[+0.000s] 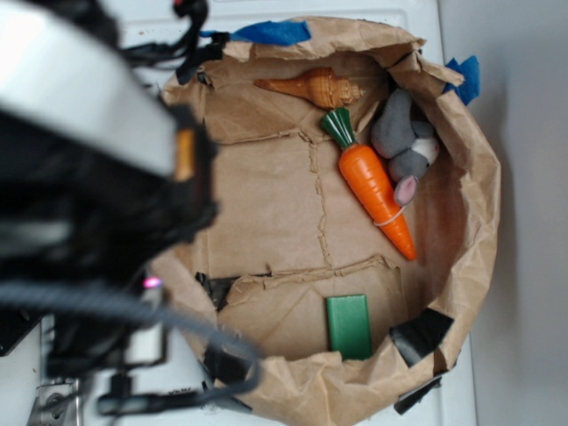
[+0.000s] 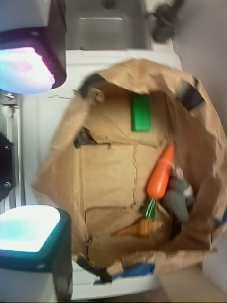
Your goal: Grab the green block.
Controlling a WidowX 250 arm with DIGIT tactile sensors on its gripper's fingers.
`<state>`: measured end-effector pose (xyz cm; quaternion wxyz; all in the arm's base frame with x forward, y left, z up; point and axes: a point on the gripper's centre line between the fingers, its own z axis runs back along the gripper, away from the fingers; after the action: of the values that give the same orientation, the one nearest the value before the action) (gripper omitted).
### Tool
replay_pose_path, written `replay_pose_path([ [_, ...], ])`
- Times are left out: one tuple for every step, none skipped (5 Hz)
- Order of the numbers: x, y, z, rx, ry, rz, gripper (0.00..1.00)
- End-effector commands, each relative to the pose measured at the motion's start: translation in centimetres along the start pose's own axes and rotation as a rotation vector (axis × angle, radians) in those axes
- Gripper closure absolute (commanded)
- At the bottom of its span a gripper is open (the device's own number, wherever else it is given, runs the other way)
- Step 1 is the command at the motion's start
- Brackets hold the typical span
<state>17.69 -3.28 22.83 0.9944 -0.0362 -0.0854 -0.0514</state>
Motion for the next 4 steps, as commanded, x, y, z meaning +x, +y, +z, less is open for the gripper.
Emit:
replay_pose_path([
  [0.2,-0.5,0.5,0.002,-0.019,-0.016,0.0],
  [0.2,-0.5,0.5,0.002,-0.019,-0.016,0.0],
  [2.1,1.0,-1.2,0.042,0.006,-0.166,0.0],
  [3.5,2.5,-2.5,0.047,0.019,-0.289,0.0],
])
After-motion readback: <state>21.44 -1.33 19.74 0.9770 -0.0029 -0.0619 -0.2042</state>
